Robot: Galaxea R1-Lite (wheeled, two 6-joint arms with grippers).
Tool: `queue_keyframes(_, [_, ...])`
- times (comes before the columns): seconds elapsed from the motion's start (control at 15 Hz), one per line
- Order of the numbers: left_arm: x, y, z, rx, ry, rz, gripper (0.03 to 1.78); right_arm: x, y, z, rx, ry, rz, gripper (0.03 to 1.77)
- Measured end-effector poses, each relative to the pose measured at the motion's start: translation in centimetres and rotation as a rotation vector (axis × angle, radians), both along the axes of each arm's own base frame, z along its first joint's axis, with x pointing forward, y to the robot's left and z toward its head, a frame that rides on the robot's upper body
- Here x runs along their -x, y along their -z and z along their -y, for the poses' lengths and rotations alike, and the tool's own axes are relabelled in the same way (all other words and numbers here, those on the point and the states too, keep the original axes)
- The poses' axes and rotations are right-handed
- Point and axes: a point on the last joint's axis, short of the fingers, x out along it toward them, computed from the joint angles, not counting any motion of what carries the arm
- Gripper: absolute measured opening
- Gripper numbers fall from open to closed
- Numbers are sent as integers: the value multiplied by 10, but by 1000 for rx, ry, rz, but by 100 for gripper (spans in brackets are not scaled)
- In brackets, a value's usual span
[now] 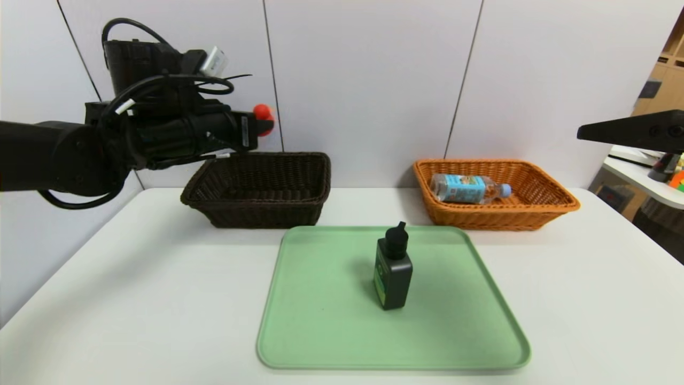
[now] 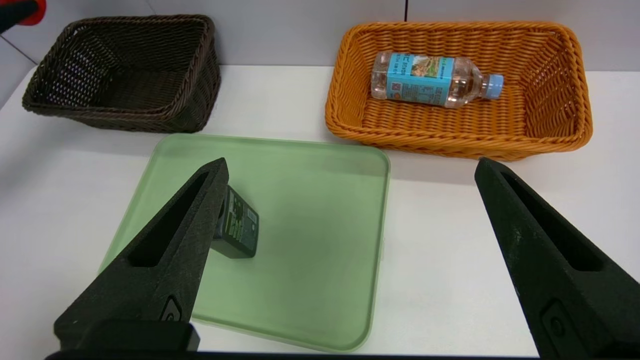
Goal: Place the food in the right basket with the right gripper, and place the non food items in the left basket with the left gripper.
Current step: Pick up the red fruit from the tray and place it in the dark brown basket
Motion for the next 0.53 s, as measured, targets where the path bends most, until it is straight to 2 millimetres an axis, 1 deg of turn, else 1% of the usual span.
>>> queue_keyframes(0.07, [-13,6,-11,-5,-36,-20,66,0,0,0,-6,0,-2,170])
queue_keyframes(0.2, [-33,22,-22,-14,-74,-65,66,0,0,0,-15,3,-5,170])
queue_keyframes(0.33, [-46,38,-26,-21,-89,-102,65,0,0,0,-17,4,-5,170])
queue_keyframes(0.53, [-62,52,-25,-27,-103,-128,65,0,0,0,-37,11,-11,170])
